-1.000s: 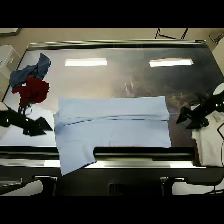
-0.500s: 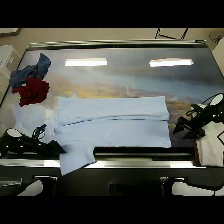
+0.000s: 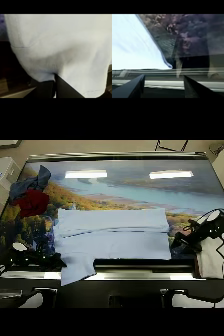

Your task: Fold the clothes and pants, and hang the long-sleeved shirts on hangers.

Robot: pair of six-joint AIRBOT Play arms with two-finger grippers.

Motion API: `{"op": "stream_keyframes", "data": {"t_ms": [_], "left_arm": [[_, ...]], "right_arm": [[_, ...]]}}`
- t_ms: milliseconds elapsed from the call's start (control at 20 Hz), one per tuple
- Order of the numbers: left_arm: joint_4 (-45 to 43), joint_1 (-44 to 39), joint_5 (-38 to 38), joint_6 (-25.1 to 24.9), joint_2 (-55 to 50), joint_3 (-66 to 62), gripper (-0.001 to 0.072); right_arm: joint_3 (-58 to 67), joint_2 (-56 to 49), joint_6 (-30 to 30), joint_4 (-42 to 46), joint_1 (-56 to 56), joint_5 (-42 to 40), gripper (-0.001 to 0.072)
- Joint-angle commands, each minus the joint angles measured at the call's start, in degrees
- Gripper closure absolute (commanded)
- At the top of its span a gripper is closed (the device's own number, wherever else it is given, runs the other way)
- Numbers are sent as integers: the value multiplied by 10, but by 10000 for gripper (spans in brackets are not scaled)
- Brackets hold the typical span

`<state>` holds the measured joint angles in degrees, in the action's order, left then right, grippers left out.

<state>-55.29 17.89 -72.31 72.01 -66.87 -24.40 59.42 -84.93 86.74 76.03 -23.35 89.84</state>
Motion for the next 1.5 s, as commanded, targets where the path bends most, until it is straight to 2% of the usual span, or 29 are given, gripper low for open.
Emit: {"op": "stream_keyframes", "data": {"t_ms": [0,200,300,400,450,500,600,650,800,850,950,1050,1300,1450], "left_arm": [[0,-3,9,4,2,1,687],[1,-3,8,4,3,1,687],[1,-3,8,4,3,0,687],[1,-3,8,4,3,0,687],[1,-3,8,4,3,0,687],[1,-3,8,4,3,0,687],[0,-3,3,4,8,-6,687],[0,-3,0,4,13,-14,687],[1,-3,-7,7,42,-68,688],[1,-3,-9,22,49,-95,688],[0,-6,-10,45,48,-158,689],[1,-16,10,57,30,-217,689],[1,-71,58,84,-91,-369,688],[0,-80,64,109,-172,-460,688]], "right_arm": [[-57,0,-11,-19,0,-56,144],[-85,0,-21,-43,0,-105,144],[-90,0,-22,-55,0,-107,146],[-101,0,-31,-81,1,-103,177],[-108,0,-32,-87,2,-103,227],[-116,0,-33,-87,5,-103,324],[-118,1,-49,-92,8,-87,628],[-113,3,-58,-95,8,-78,665],[-72,28,-75,-98,8,-74,667],[-45,38,-69,-101,8,-77,667],[17,43,-22,-113,8,-71,667],[68,37,-4,-137,8,-80,667],[161,-31,21,-140,64,-165,666],[213,-88,64,-139,80,-243,666]]}}
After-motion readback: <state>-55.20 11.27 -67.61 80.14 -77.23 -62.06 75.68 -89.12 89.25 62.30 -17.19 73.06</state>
